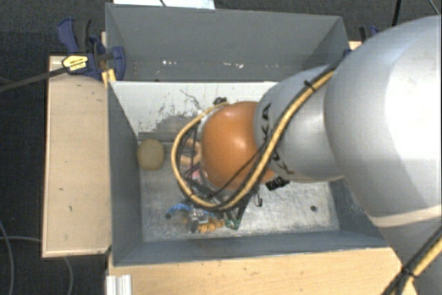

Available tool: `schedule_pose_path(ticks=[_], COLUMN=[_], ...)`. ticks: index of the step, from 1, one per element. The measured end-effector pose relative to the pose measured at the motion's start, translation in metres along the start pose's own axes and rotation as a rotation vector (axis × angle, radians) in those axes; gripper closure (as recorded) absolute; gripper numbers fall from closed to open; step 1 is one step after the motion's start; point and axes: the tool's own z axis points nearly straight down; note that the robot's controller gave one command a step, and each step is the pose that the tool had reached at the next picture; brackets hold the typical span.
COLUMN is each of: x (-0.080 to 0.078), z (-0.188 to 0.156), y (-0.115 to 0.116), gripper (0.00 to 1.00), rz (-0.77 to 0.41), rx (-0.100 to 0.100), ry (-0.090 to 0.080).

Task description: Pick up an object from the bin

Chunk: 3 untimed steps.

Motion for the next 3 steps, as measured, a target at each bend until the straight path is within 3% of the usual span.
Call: schedule_pose_path(ticks=[1,2,3], x=[0.0,-0.017,-0.017], z=[0.0,-0.148,-0.148], y=[0.0,-0.023,-0.023], gripper=[1.0,1.0,1.0], rz=[0.003,0.053,0.055], rx=[0.0,0.005,0.005], ry=[0.0,-0.005,-0.004])
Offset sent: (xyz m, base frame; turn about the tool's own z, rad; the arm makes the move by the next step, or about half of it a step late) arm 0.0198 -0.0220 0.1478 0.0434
